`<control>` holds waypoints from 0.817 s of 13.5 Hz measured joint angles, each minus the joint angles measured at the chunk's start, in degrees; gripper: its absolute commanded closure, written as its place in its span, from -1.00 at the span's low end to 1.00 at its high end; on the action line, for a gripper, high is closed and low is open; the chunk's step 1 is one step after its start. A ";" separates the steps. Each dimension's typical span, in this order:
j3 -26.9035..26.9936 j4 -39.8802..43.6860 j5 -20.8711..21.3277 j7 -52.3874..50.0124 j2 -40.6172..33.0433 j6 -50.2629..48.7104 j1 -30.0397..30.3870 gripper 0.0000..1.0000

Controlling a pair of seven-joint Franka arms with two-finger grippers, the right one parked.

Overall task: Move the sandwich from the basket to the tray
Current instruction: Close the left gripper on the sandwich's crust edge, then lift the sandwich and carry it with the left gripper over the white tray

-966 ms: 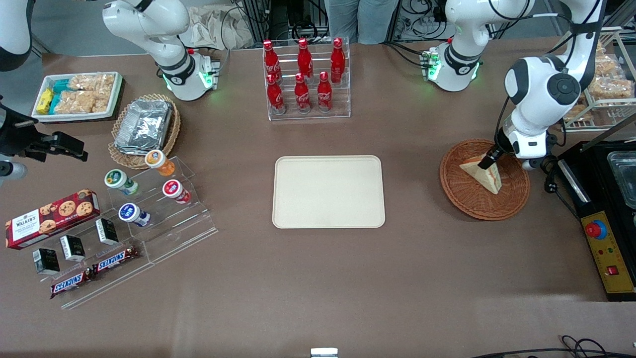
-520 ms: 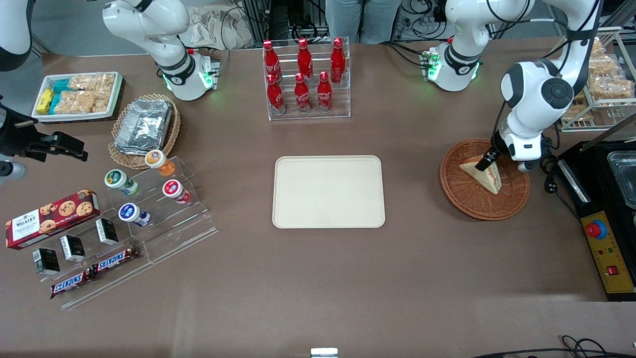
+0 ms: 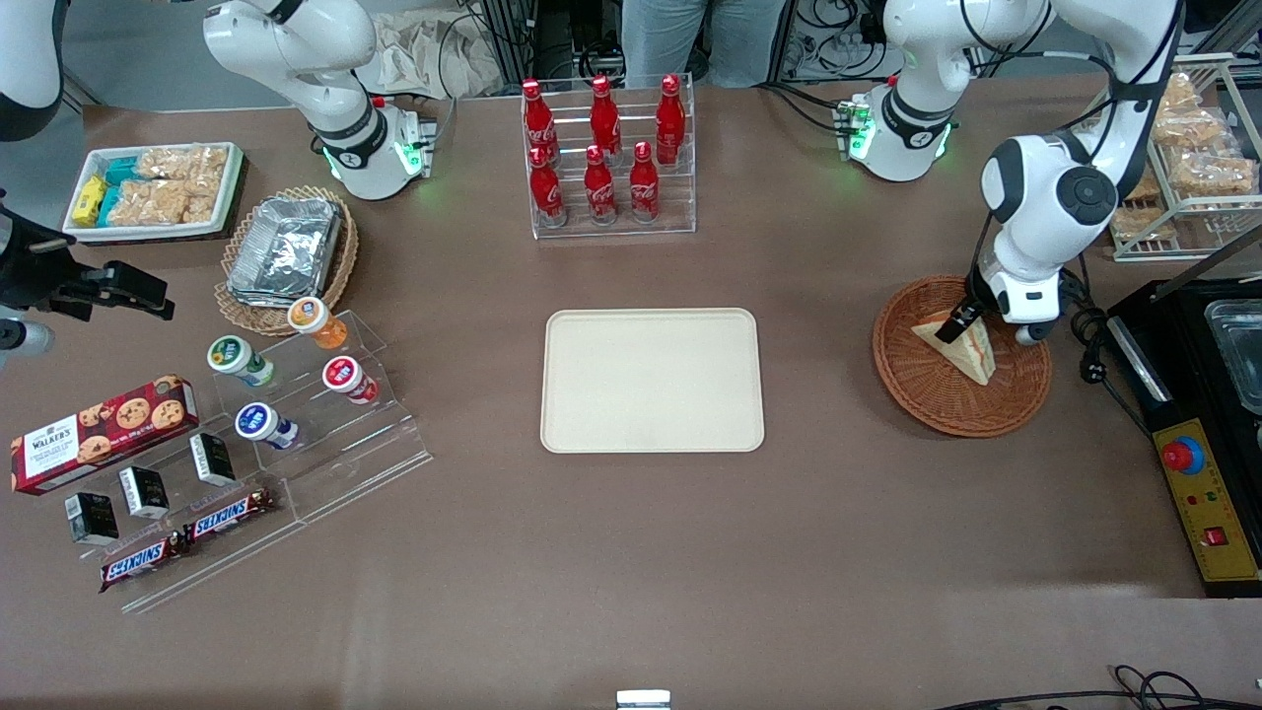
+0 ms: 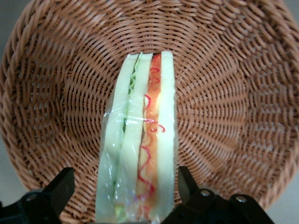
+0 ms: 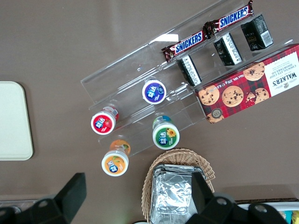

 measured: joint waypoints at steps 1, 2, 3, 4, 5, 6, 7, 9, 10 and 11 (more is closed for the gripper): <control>0.45 0.00 0.00 0.16 0.47 0.44 0.00 0.56; 0.76 0.02 0.00 0.29 0.59 0.60 0.00 1.00; 0.96 0.07 0.00 0.37 0.59 0.75 0.00 1.00; 1.04 0.18 0.01 0.46 0.58 0.94 0.00 1.00; 1.04 0.26 0.01 0.56 0.56 1.06 -0.01 1.00; 1.04 0.35 0.02 0.65 0.52 1.18 -0.03 1.00; 1.04 0.50 0.05 0.81 0.35 1.32 -0.07 1.00; 0.99 1.11 0.17 1.88 -1.19 0.85 -0.29 1.00; 0.94 1.77 0.29 3.03 -2.86 -1.37 -0.39 1.00; 0.91 3.08 0.35 4.62 -5.17 -5.96 -0.48 1.00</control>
